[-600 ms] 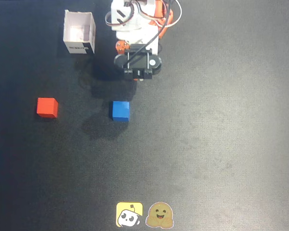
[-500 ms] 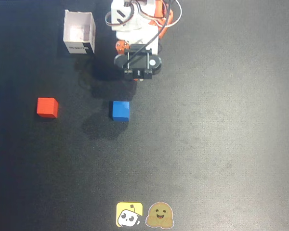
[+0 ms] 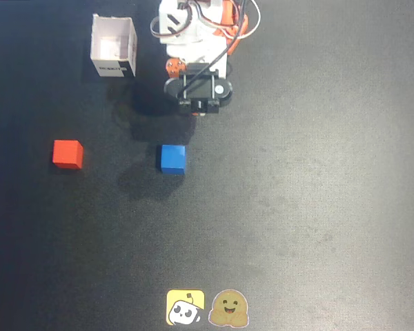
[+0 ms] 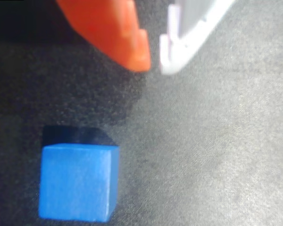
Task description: Put the red cube on top of the blue cube.
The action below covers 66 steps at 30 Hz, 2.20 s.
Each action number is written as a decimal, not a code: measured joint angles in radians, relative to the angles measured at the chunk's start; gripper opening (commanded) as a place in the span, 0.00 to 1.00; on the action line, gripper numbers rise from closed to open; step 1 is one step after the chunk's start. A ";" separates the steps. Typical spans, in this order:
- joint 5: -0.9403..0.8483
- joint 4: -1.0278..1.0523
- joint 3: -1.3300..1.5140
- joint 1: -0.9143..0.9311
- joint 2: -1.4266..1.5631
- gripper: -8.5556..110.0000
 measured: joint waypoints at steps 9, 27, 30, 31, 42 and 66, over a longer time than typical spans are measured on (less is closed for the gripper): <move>0.000 0.000 0.000 0.000 0.000 0.08; 0.000 0.000 0.000 0.000 0.000 0.07; 0.000 0.000 0.000 0.000 0.000 0.08; 0.000 0.000 0.000 0.000 0.000 0.08; 0.021 -0.014 -0.276 0.006 -0.371 0.10; 0.057 0.133 -0.844 0.201 -0.836 0.26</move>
